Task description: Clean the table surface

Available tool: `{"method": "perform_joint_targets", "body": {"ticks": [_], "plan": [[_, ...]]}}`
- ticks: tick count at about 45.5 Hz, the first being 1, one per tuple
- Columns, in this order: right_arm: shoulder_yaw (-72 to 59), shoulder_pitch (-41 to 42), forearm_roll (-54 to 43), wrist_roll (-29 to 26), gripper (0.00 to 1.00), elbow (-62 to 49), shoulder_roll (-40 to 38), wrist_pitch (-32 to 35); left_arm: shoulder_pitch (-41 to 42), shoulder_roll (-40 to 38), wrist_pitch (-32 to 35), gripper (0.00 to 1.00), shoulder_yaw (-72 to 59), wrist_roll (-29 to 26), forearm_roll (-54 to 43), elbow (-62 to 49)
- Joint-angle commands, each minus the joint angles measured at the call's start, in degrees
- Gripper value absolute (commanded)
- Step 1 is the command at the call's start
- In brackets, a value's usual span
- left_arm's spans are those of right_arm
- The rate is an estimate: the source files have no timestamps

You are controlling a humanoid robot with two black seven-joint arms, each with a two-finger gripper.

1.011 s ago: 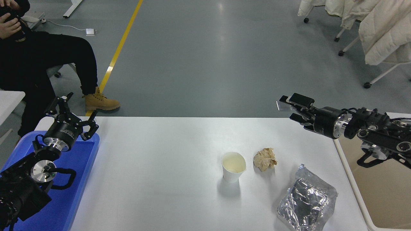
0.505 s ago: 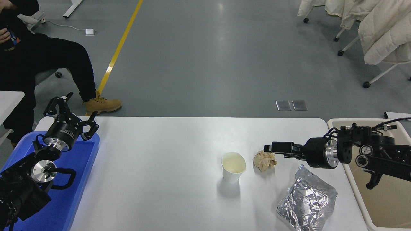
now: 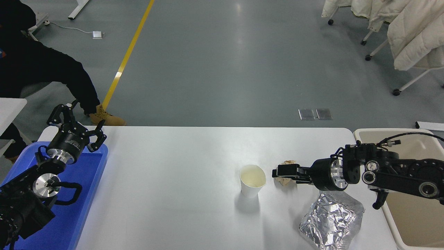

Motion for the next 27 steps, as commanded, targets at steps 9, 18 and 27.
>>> {"method": "perform_joint_targets", "body": {"ticks": [9,18,27], "plan": [[-0.12,1.65,7.39,-0.94,0.98,-2.03,4.8,-0.49,0.0,0.0,0.0,1.0,0.0,-0.01,0.0,0.0],[-0.38,0.86,7.3,-0.85,0.98,-6.16,7.61,-1.02,0.0,-0.09,0.0,1.0,0.09,-0.01,0.0,0.0],[-1.96,-0.28,6.68,-0.85,0.98,-7.22,9.11,-1.11,0.0,-0.09,0.0,1.0,0.0,-0.01,0.0,0.0]]}}
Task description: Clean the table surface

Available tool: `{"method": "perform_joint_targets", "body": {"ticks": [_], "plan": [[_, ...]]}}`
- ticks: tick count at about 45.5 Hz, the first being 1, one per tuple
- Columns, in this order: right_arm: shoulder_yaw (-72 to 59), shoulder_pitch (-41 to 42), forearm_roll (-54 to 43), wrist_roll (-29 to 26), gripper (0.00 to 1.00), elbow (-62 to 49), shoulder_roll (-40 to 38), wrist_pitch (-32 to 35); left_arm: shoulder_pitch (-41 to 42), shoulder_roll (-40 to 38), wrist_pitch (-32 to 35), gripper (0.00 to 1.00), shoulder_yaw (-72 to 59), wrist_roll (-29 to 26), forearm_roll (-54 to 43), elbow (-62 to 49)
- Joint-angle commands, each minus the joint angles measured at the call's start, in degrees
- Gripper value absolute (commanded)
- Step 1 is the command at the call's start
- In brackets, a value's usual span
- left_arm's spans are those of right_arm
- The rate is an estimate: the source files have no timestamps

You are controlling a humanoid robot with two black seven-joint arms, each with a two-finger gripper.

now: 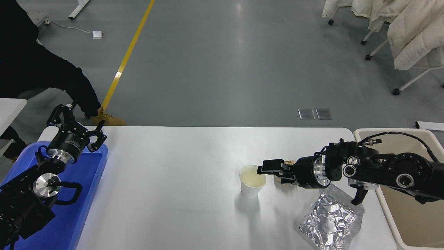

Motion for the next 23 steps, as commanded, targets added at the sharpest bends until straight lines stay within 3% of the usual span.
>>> {"method": "perform_joint_targets", "body": {"ticks": [1,23], "plan": [[-1.58,-0.81,0.14,-0.03,0.98,-2.09,2.63,-0.28,0.0,0.03,0.0,1.0,0.02,-0.01,0.0,0.0],[-4.4,-2.13,-0.65,0.15,0.98,-12.28,11.42,-0.28,0.0,0.03,0.0,1.0,0.02,-0.01,0.0,0.0]]}}
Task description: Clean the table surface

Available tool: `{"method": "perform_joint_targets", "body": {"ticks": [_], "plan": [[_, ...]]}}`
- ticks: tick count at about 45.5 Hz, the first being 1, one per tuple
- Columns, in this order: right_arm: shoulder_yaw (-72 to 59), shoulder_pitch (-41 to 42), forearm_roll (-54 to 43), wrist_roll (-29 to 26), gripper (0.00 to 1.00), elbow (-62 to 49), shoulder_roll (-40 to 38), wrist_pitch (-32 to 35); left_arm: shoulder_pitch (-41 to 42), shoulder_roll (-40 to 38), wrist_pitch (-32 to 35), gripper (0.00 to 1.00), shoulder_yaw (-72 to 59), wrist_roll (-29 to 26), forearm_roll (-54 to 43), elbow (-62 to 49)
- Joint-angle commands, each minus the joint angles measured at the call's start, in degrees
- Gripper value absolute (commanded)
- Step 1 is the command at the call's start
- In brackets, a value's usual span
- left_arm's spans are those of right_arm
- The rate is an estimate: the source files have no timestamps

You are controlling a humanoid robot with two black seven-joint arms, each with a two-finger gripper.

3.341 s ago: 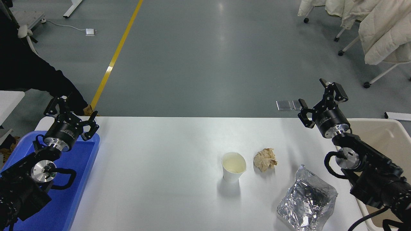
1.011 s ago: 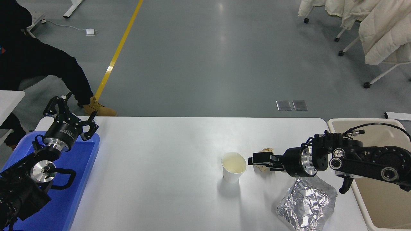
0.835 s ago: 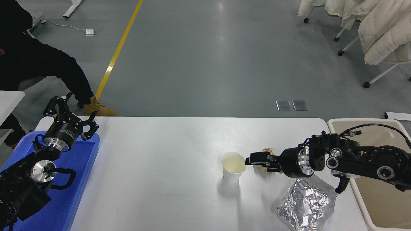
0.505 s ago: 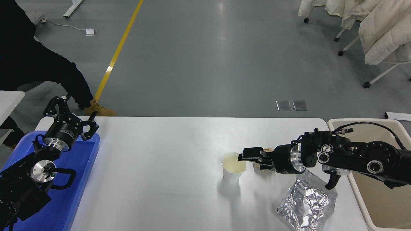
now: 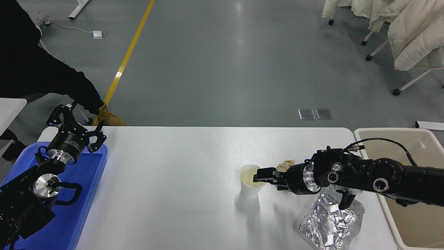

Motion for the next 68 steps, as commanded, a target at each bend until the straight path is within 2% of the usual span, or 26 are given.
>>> {"method": "perform_joint_targets", "body": {"ticks": [1,12,21,24,27,28,29,30,42,58,68], "plan": [[-0.75,-0.76,-0.31,-0.05,0.98,-5.7,5.66,0.07,0.04,-0.05,0.0,1.0,0.02,-0.01,0.0,0.0],[-0.75,0.29,-0.31,-0.14,0.97,-8.26,8.75,0.51,-0.05,-0.05,0.0,1.0,0.02,-0.01,0.0,0.0],[-4.17,0.55,-0.31,-0.14,0.79,-11.6,10.68,1.03,-0.05,0.03,0.09,1.0,0.02,-0.01,0.0,0.0],[-5.05,0.73,-0.31,-0.14,0.63,-11.77,10.77,1.12,-0.05,0.03,0.0,1.0,0.02,-0.01,0.0,0.0],[-5.23,1.08,-0.31,-0.14,0.39,-11.86,10.77,1.38,0.04,-0.05,0.0,1.0,-0.07,-0.01,0.0,0.0],[-5.32,1.26,-0.31,-0.14,0.3,-11.86,10.77,1.82,0.04,-0.05,0.0,1.0,0.02,-0.01,0.0,0.0],[-5.75,1.52,-0.31,-0.14,0.05,-11.86,10.86,2.96,0.04,-0.05,0.0,1.0,0.02,-0.01,0.0,0.0],[-5.93,1.7,-0.22,-0.22,0.0,-11.86,10.86,3.58,0.04,-0.05,0.0,1.0,-0.07,-0.01,0.0,0.0],[-6.37,4.95,0.92,-0.22,0.0,-12.13,10.68,6.13,-0.05,0.04,0.0,1.0,0.02,-0.01,0.0,0.0],[-6.46,5.21,2.5,-0.22,0.0,-11.86,10.42,6.57,-0.05,0.03,0.0,1.0,0.02,-0.01,0.0,0.0],[-6.37,8.46,4.17,-0.22,0.0,-5.72,2.7,9.21,-0.05,-0.05,0.0,1.0,0.02,-0.01,0.0,0.0]]}}
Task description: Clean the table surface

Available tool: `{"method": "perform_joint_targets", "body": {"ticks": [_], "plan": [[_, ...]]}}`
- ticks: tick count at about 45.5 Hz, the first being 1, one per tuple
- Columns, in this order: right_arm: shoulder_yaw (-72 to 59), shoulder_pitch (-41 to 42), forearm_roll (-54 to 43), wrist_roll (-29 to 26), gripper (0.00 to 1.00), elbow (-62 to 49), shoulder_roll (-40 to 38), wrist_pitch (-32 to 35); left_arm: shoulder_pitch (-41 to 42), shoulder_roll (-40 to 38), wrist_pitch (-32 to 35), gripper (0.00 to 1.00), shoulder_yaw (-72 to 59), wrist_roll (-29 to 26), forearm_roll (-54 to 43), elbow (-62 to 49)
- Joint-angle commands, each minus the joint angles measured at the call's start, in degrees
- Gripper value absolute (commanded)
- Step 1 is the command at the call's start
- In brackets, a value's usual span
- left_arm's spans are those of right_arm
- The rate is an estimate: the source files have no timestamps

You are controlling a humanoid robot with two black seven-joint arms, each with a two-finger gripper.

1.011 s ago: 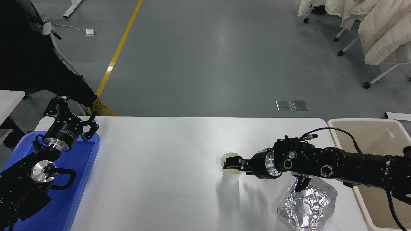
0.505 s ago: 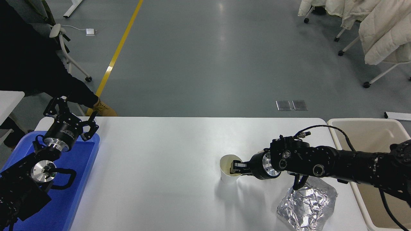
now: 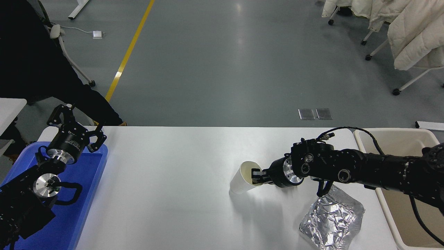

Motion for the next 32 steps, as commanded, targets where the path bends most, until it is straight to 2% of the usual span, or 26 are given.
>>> {"method": "perform_joint_targets", "body": {"ticks": [1,20,32], "plan": [[-0.01,3.46,1.4,0.01,0.0,6.12,-7.5,2.54,-0.06,0.02,0.0,1.0,-0.06,0.0,0.0,0.0],[-0.54,15.5,1.4,-0.43,0.0,21.68,-28.77,8.16,-0.06,0.02,0.0,1.0,-0.06,0.0,0.0,0.0],[-3.61,24.46,1.31,-0.61,0.0,28.98,-38.71,13.17,-0.06,0.02,0.0,1.0,-0.06,0.0,0.0,0.0]]}}
